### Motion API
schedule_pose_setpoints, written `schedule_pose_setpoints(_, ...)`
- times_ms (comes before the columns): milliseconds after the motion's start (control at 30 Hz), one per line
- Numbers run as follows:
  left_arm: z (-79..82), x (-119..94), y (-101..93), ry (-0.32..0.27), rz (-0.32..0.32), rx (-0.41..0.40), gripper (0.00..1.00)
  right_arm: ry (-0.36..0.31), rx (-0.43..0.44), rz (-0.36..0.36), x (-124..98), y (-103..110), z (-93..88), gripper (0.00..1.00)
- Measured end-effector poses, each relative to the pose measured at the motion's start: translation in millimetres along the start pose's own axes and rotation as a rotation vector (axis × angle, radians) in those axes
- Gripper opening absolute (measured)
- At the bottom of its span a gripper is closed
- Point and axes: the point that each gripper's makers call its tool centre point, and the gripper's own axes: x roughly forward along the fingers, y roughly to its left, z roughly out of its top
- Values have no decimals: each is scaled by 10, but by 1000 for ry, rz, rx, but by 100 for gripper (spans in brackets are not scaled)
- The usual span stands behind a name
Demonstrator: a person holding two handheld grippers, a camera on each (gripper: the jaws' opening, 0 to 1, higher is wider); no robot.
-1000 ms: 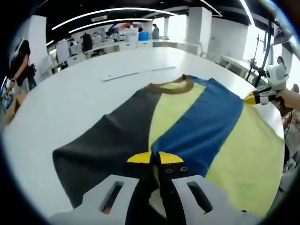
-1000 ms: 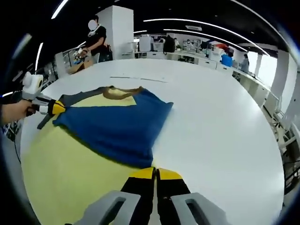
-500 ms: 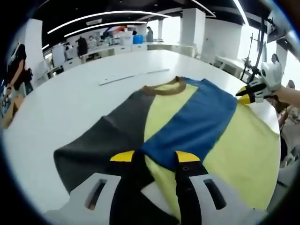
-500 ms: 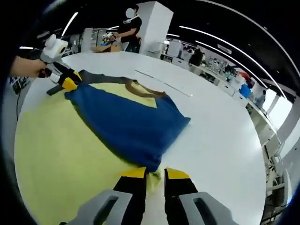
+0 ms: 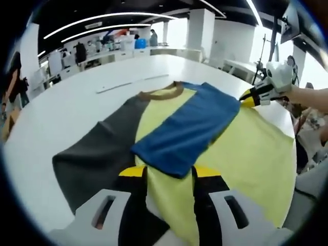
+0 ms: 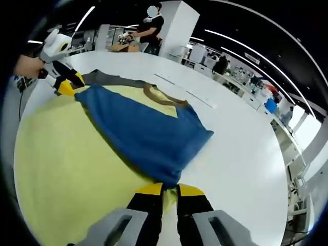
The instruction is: Fold the garment on the visible template until the final outline fits inside the template.
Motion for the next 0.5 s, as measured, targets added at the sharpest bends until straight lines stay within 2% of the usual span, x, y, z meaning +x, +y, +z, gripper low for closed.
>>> schedule_pose_setpoints(200, -24, 28, -31, -2, -20, 14, 23, -3, -4, -1, 3, 1, -2, 3)
schedule_pose_setpoints(367, -87, 76, -87, 19, -35, 42, 15, -3, 0, -7, 10, -10, -5, 1)
schedule_pose_setpoints(500, -106, 91, -84, 22, -20, 68, 12, -2, -3, -8, 16, -12, -15, 0)
